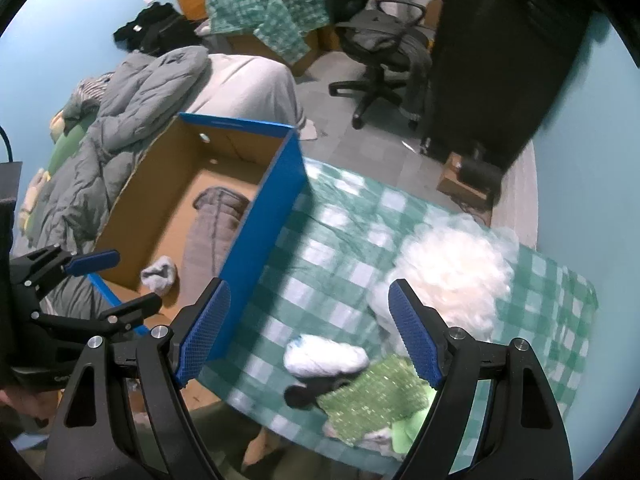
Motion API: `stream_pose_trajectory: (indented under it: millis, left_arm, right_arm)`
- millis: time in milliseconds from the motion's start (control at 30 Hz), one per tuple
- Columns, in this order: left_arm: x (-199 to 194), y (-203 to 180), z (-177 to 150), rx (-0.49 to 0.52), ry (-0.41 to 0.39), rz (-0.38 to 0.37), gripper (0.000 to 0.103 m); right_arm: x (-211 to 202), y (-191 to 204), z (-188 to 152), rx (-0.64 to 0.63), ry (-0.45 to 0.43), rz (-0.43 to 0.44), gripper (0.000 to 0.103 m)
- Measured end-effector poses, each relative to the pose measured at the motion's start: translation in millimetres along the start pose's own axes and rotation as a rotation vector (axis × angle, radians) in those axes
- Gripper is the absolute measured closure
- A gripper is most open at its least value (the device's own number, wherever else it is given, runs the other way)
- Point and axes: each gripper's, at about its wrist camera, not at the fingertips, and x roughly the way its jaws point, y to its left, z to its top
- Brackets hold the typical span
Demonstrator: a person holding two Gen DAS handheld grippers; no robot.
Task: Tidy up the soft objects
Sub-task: 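Move both tools back toward the remaining items on the tablecloth, then grasp the white wrapped item with the left tool while the right tool grasps the white bath puff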
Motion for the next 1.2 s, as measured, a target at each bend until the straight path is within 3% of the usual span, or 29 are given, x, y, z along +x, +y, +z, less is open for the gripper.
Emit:
stream_pose_trajectory:
  millis: [433,767,1200]
  left_arm:
    - [27.4,-63.0,1.7,0.149,0.061,-0.041,0.028]
    - [60.5,-99.5,-0.3,0.266,0.122,-0.057,0.027]
    - [109.3,-120.7,-10.3,0.316,0.217,-0.085,0.027]
  right_arm:
    - [-8.7,-55.2,-29.5,0.11,0.024,-0.047,0.022]
    - [10.4,-87.8,-49.0,0.141,0.081,-0.073,0.022]
    - [26.3,-110.7,-65.4,0.191,0.118,-0.063,0.022]
